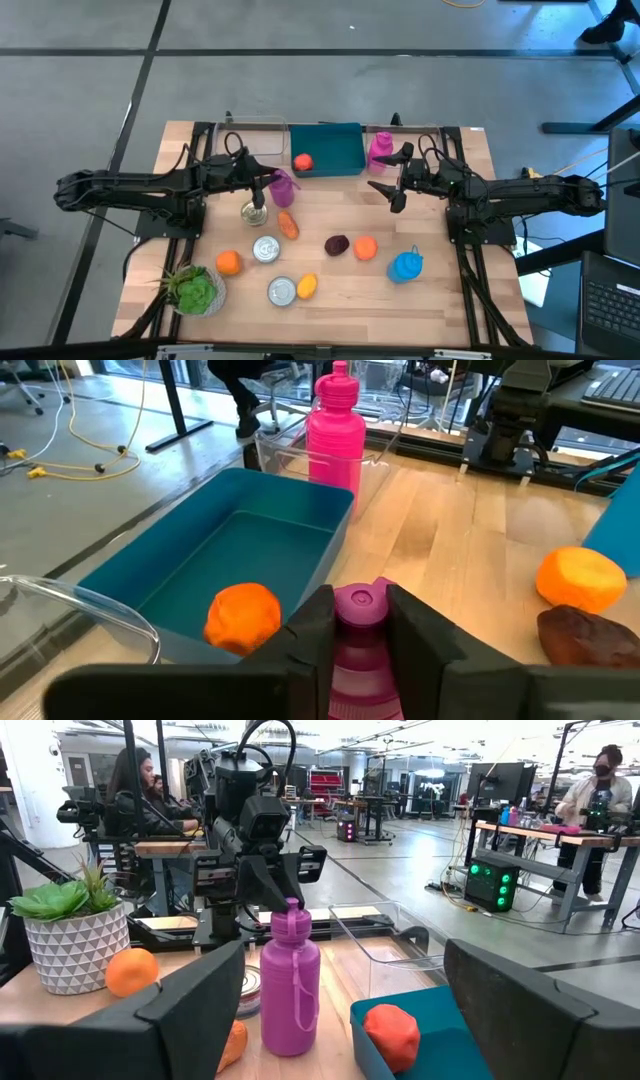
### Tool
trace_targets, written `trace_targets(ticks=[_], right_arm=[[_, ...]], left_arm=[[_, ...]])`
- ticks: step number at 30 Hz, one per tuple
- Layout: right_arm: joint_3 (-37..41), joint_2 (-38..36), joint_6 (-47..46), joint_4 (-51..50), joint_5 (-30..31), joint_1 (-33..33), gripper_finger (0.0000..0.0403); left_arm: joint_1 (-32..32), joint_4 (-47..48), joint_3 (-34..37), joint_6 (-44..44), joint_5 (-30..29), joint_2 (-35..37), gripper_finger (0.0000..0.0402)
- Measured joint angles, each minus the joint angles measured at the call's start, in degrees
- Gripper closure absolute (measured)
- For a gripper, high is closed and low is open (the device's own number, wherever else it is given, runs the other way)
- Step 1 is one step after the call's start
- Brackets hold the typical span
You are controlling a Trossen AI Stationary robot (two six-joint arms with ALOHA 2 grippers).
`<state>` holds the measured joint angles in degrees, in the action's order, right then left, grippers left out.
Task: Pick & Place Food Item
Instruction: Put the violet water bottle into the right transparent bin
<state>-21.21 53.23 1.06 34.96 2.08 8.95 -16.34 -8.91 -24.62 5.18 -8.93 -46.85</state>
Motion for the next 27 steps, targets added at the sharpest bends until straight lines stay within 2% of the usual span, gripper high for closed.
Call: trace_targets(ticks=[9,21,27], right_arm=[[0.0,0.0,0.02,0.0,0.0,0.01,0.0062],[0.0,0.0,0.1,0.0,-0.01,0.0,0.0062],[0.0,0.0,0.24,0.0,-0.01,0.01,0.0062]], left_arm=[[0.0,0.0,0.0,-0.03,0.02,0.0,0.0362],[0.0,-0.1,-0.09,-0.35,0.07,-0.02,0.0366],[0.0,0.31,-2.42,-1.34,1.29,-0.07,0.0367]])
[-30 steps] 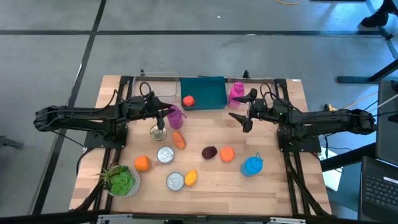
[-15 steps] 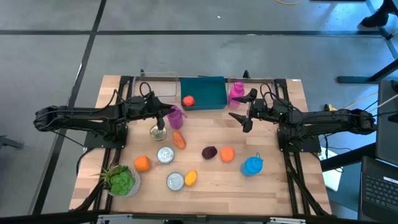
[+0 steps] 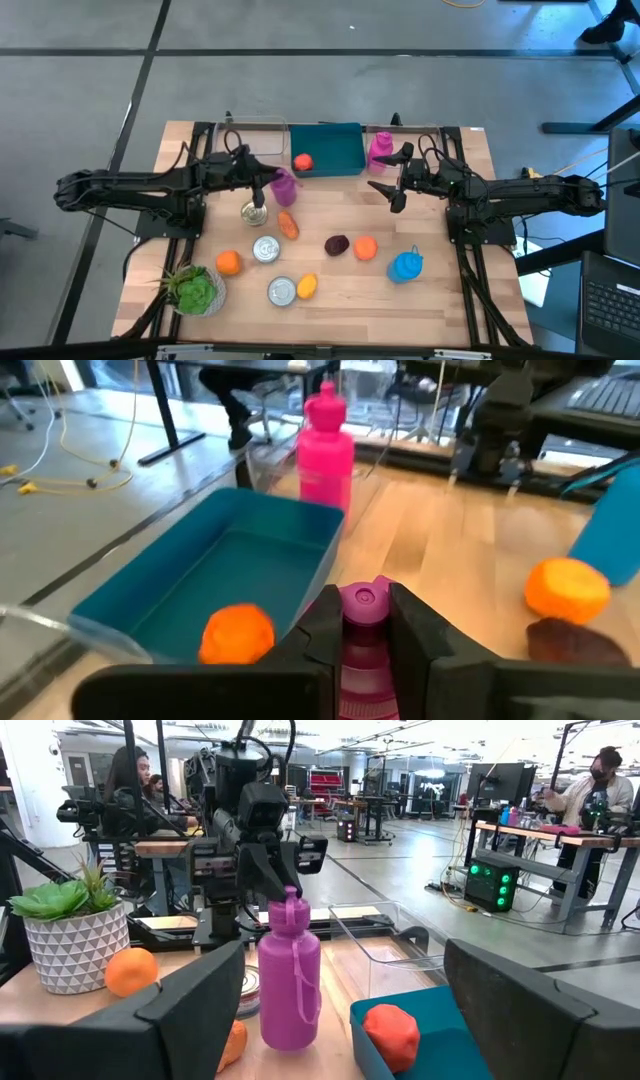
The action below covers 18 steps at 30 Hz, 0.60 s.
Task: Pick & Place Food Item
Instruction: Put the violet water bottle into the right transparent bin
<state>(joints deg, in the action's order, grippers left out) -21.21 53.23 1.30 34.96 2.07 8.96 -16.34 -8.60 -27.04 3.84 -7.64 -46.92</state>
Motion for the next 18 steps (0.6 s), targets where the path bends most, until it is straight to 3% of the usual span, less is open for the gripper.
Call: trace_targets(ticks=[11,18], right_arm=[[0.0,0.0,0.73,0.0,0.0,0.01,0.0062],[-0.84,0.04,0.87,-0.75,-0.31,0.01,0.0062]], left_arm=[[-0.04,0.07,-2.95,0.81,2.55,0.0,0.0369],[-0.07,5.47,-8.89,1.32,2.86,-0.83,0.037]])
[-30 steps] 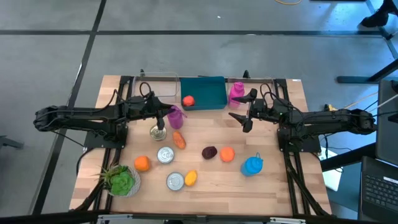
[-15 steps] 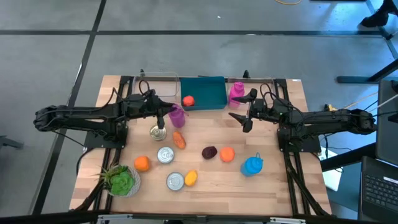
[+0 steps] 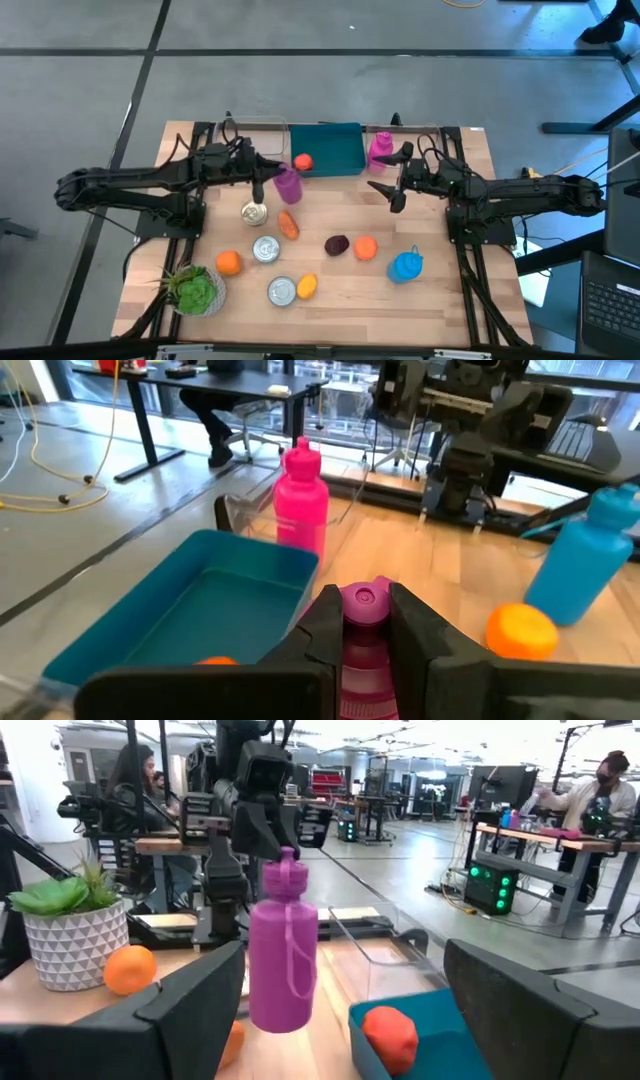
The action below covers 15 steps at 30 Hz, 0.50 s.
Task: Pick & Place Food Item
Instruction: Put the violet water bottle into the right transparent bin
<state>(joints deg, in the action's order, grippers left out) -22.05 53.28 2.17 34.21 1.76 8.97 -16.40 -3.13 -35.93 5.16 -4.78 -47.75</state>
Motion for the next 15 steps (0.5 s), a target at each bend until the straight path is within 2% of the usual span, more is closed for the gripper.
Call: trace_targets(ticks=[8,15], right_arm=[[-5.21,0.9,0.13,-4.62,-3.66,0.06,0.0062],[-9.79,7.38,-0.48,-5.99,-9.84,1.81,0.0062]], left_arm=[[0.0,0.72,-5.0,-2.15,1.95,-5.78,0.0371],[0.0,0.13,-8.84,-4.68,3.39,-11.95,0.0371]])
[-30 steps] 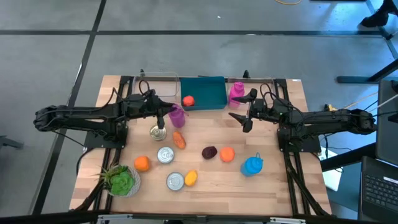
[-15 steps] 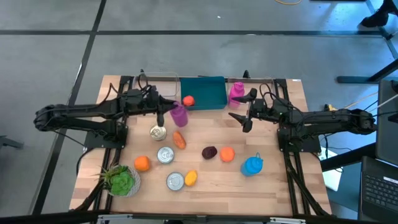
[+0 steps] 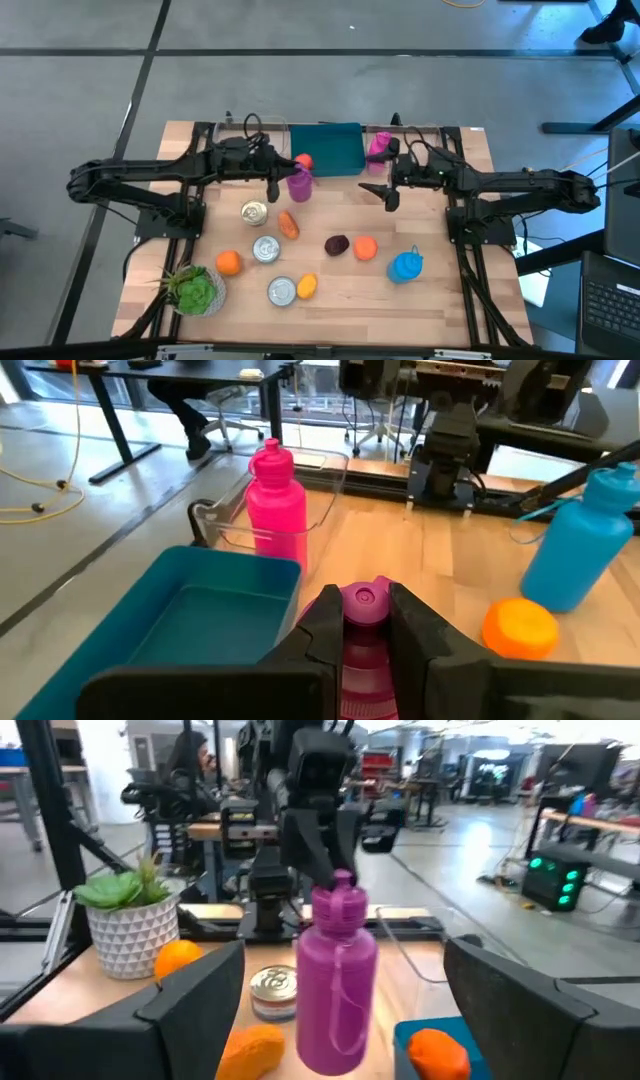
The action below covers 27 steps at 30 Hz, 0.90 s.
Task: Pick & Place Food Item
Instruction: Put the violet water bottle into the right transparent bin
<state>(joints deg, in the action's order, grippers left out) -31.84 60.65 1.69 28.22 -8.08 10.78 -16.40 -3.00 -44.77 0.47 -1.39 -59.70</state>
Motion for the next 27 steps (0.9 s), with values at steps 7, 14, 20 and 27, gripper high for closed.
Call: trace_targets(ticks=[7,14,20,27], right_arm=[[-3.46,7.19,-0.2,0.0,-1.55,0.53,0.0062],[-8.71,15.01,-0.24,-0.01,-3.71,0.51,0.0062],[-13.81,20.69,0.27,0.06,-5.08,0.51,0.0062],[-18.7,26.24,0.46,0.07,-7.8,0.51,0.0062]], left_arm=[[0.02,-0.03,-2.79,-1.39,1.55,-2.69,0.0371],[-0.01,-0.42,-4.22,-1.91,2.73,-3.1,0.0372],[0.0,-0.31,-4.22,-1.81,2.9,-3.09,0.0372],[0.0,-0.61,-4.22,-1.78,2.93,-3.09,0.0372]])
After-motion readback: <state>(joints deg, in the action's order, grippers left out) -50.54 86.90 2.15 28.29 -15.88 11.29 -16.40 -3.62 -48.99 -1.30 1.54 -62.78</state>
